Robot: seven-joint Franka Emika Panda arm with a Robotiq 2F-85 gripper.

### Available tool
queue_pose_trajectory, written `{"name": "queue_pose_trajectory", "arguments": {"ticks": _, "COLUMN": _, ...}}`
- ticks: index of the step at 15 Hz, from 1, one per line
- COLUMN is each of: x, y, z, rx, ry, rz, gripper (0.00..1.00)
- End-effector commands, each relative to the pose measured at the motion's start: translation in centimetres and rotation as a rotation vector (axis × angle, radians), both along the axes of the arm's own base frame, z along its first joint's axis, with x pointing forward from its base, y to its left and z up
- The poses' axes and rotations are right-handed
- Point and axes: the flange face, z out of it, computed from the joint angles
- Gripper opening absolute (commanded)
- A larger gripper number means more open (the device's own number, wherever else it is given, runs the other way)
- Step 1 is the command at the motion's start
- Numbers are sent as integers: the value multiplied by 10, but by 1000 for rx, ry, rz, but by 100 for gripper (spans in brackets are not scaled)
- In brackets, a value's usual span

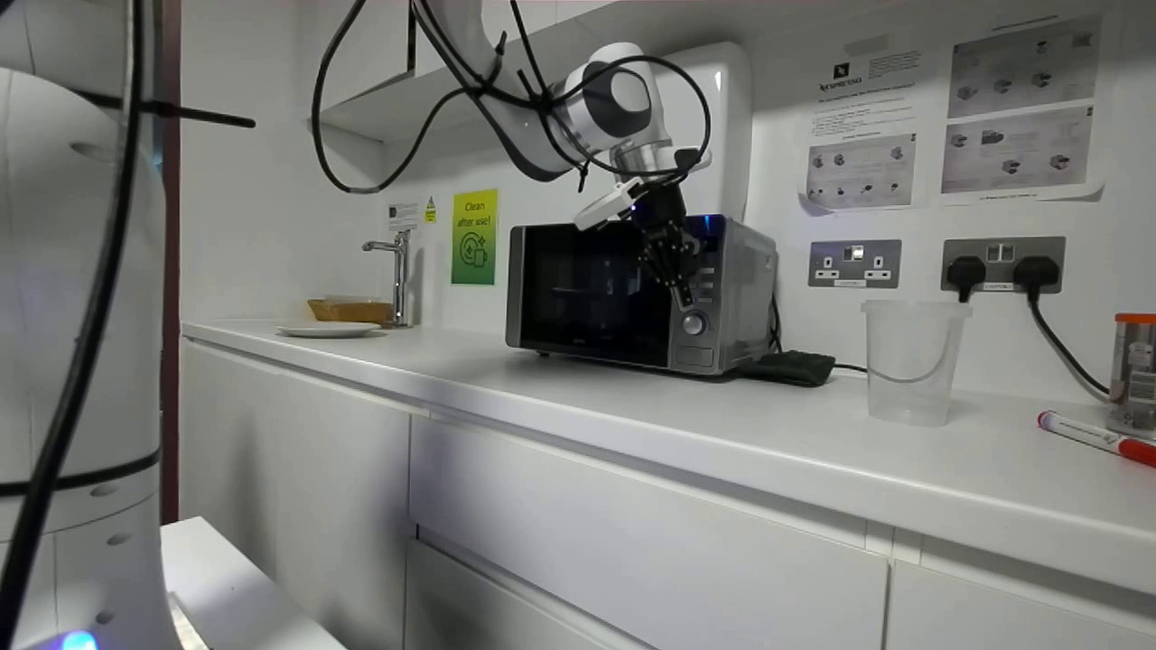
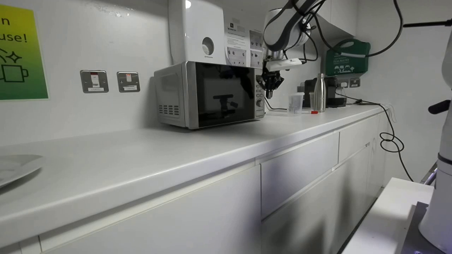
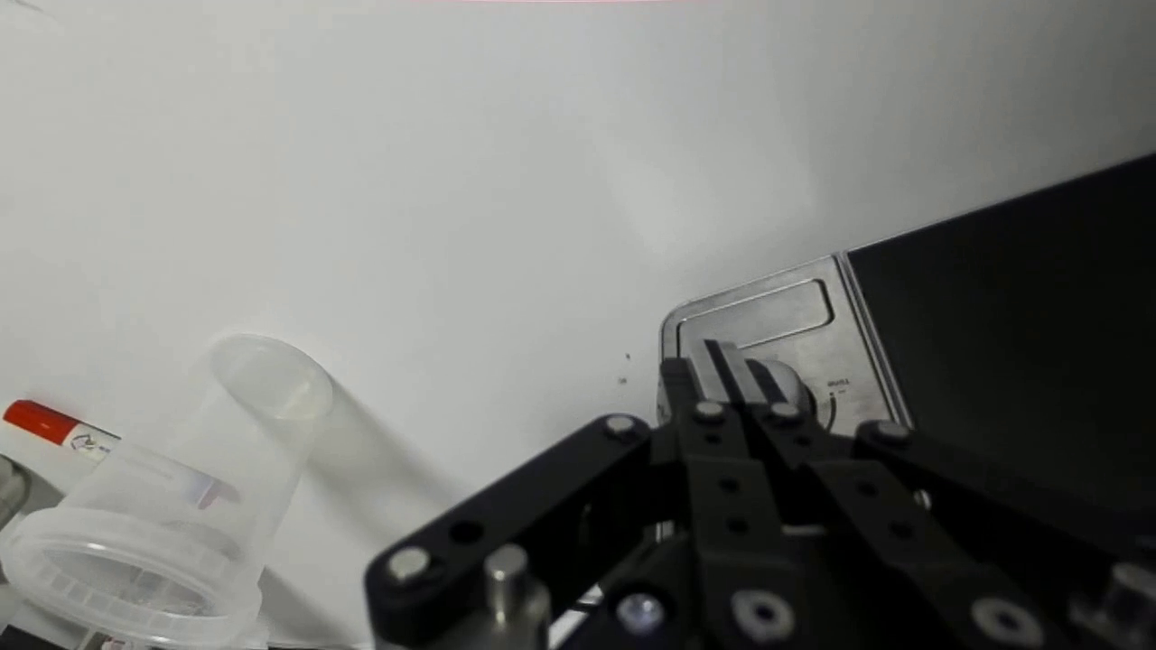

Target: Press one of the buttons on the microwave

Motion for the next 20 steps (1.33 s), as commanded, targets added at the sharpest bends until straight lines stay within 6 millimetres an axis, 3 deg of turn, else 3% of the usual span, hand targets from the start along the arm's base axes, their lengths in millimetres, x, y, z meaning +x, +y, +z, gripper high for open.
{"name": "queue_pose_trajectory", "arguments": {"ticks": 1, "x": 3, "y": -6, "z": 2, "rx": -10, "ry": -79, "rz": -34, "gripper": 0}}
{"name": "queue_pose_trajectory", "arguments": {"ticks": 20, "x": 3, "y": -6, "z": 4, "rx": -28, "ry": -189, "rz": -113, "gripper": 0}}
